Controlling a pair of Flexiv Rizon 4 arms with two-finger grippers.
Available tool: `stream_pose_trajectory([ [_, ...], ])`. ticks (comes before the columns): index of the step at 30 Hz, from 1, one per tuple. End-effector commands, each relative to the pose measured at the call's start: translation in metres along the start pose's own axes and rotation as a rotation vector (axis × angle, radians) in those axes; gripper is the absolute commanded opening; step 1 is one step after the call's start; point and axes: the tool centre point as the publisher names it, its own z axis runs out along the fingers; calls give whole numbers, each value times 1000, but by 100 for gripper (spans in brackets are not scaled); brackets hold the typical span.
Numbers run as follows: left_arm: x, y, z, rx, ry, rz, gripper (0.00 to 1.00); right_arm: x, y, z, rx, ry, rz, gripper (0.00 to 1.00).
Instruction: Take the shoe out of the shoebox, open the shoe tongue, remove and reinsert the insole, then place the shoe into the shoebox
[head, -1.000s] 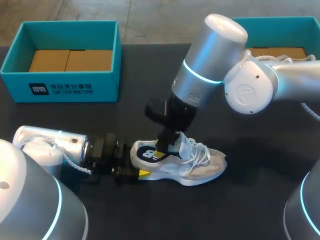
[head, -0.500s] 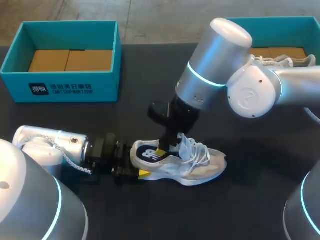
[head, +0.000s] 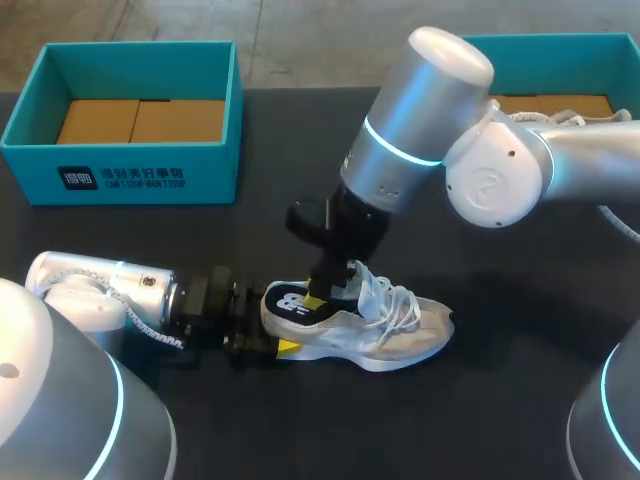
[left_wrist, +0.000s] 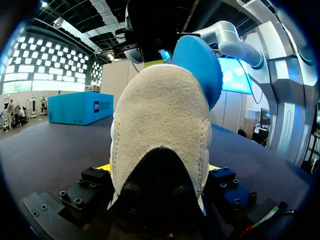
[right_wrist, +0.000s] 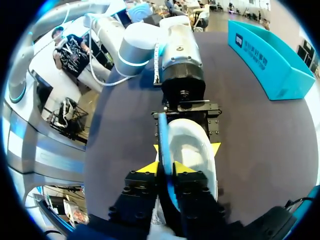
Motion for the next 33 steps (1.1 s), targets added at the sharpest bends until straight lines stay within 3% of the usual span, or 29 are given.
stream_pose_trajectory([
  [1,-2,3,1,0,-3,1,0,0,-5,4,-9,6,7,36],
  [6,-2,3,1,0,-3,1,0,1,-11,6,-19,13,22,35],
  [19,-2,3,1,0,-3,1,0,-3,-13,13,-68,65,11,22],
  [29,-2,3,1,0,-3,1,0,-2,-11,16,-78,79,7,30],
  [33,-2,3,1,0,-3,1,0,-2,-10,16,-84,82,6,26],
])
